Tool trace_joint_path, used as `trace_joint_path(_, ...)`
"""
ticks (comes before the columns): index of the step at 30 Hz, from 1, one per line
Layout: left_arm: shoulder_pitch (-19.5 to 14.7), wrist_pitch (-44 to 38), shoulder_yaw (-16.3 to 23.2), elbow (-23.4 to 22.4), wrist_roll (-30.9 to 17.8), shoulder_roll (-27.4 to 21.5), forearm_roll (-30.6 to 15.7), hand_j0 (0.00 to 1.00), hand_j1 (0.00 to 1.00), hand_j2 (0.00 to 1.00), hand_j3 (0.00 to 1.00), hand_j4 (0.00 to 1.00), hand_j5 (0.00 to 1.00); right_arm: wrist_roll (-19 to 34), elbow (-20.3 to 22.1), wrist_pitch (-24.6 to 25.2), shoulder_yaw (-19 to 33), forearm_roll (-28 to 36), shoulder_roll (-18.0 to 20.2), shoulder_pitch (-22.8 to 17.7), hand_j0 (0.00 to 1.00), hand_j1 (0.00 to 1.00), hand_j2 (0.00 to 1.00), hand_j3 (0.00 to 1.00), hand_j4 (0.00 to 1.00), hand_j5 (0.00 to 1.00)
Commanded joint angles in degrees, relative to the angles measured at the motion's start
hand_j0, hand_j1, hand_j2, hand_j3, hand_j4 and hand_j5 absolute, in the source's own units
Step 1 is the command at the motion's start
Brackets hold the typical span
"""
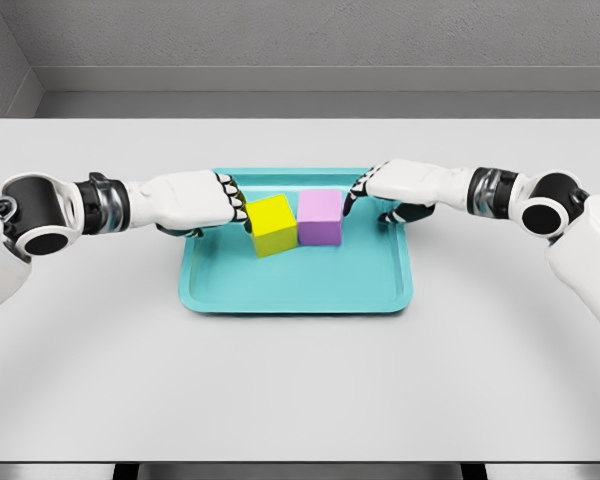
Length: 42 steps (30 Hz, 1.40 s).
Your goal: Push two cubes
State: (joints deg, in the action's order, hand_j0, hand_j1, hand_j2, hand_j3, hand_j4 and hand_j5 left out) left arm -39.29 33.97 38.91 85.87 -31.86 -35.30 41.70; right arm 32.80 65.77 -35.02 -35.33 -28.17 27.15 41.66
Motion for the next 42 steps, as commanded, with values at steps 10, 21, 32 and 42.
trace_joint_path(10, 0.18, 1.03, -0.06, -0.53, -1.45, -0.56, 1.81, 0.63, 0.63, 0.63, 0.63, 0.63, 0.63, -0.02, -1.87, 0.02, -0.09, -1.09, -2.10, 0.62, 0.69, 0.69, 0.69, 0.69, 0.69, 0.69)
trace_joint_path(21, -0.17, 1.03, -0.41, -0.62, -1.45, -2.84, 1.81, 0.63, 0.63, 0.63, 0.63, 0.63, 0.63, -0.11, -2.23, 0.02, 0.00, -1.62, -2.19, 1.05, 0.69, 0.69, 0.69, 0.69, 0.69, 0.69)
trace_joint_path(32, -0.26, 1.03, -2.78, -0.18, -1.45, -6.71, -0.74, 0.64, 0.64, 0.64, 0.64, 0.64, 0.64, -0.11, -3.72, 0.02, 0.00, -2.76, -3.07, 1.58, 0.69, 0.69, 0.69, 0.69, 0.69, 0.69)
trace_joint_path(42, -0.17, 1.03, -3.57, -0.36, -1.37, -8.20, -0.83, 0.64, 0.64, 0.64, 0.64, 0.64, 0.64, -0.11, -5.21, 0.02, 0.00, -4.17, -3.33, 2.55, 0.69, 0.69, 0.69, 0.69, 0.69, 0.69)
